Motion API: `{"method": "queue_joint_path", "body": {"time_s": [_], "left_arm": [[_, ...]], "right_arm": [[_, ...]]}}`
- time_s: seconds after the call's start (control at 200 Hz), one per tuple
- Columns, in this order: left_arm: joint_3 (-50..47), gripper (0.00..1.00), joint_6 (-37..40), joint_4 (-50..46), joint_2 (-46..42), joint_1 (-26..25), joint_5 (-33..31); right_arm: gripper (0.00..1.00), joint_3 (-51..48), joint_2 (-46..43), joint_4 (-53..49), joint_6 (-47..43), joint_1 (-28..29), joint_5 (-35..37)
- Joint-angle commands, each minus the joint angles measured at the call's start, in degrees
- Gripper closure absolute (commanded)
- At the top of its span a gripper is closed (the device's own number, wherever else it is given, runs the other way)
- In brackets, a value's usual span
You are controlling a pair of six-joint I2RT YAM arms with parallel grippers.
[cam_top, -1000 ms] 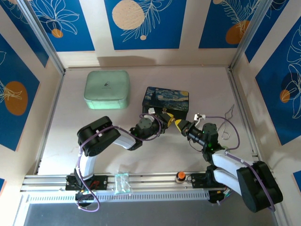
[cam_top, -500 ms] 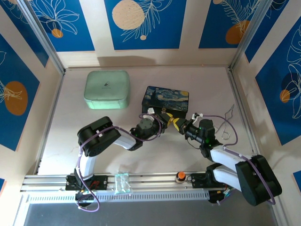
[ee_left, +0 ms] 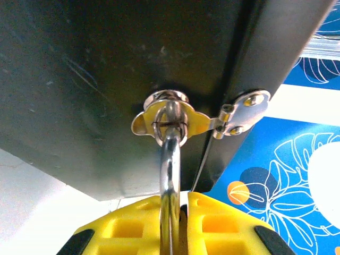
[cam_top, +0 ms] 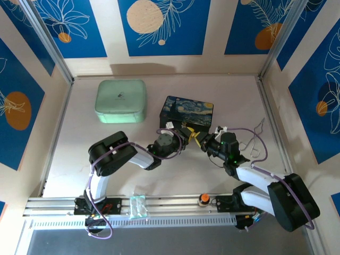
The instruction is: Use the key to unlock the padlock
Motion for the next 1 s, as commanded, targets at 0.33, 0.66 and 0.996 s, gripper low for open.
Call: {"method": "queue_joint_path", "body": {"time_s": [0.33,0.66,0.996], "left_arm": [[-3.2,1.00,2.1,6.5,-0.9,-0.4,2.3],[-4.2,1.00,1.8,6.0,0.6,-0.3,2.5],[-5.4,1.00,2.8,4.3,-1.2,-0.9,3.7]], "right_arm": [[0.52,-0.3,-9.0,-12.4,-2.9,1.4,6.0],[0.83,1.2,-10.5,-25.5,-9.8,2.1,-1.1],[0.87,2.0,-7.4,-17.9,-10.2,4.0,1.8]]}}
